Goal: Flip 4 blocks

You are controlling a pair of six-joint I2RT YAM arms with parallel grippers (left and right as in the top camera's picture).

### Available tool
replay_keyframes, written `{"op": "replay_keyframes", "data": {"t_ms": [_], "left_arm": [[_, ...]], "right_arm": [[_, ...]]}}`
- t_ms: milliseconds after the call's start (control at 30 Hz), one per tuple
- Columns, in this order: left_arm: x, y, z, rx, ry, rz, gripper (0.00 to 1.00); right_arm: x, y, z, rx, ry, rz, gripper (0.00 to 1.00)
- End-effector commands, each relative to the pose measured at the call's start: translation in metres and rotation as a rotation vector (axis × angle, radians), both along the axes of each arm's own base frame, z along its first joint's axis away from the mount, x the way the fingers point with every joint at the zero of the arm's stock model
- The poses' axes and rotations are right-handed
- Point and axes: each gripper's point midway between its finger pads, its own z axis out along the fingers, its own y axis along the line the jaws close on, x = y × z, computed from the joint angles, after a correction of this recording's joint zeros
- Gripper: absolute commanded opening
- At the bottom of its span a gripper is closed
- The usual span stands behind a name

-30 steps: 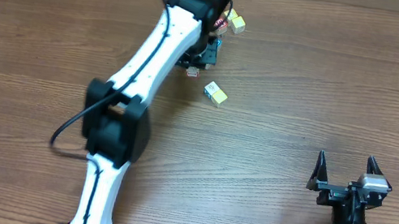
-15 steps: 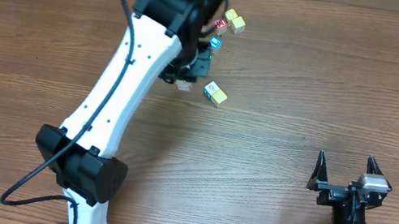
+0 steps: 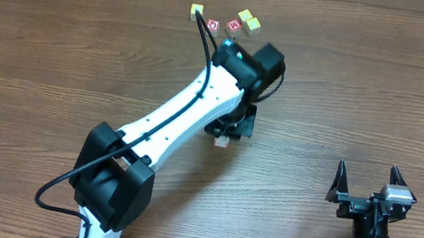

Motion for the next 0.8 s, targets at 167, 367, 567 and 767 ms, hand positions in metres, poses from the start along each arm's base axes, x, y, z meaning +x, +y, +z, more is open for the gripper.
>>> {"op": "replay_keyframes", "data": {"t_ms": [167,367,567,767], "left_arm": [[0.0,0.003,-0.033,-0.009,-0.008,0.071,0.35],[0.001,0.005,-0.04,-0.007,-0.014,0.076,0.38],[0.026,0.024,-0.009,-0.029,-0.045,0.127,0.37],[0.067,0.049,0.013,-0.08,-0.137,0.157,0.41]], "right_arm": [[0.0,0.0,-0.002,0.0,-0.003,0.002,1.0],[0.0,0.0,-0.002,0.0,-0.003,0.002,1.0],[0.0,0.0,-0.002,0.0,-0.003,0.002,1.0],[0.0,0.0,-0.002,0.0,-0.003,0.002,1.0]]}}
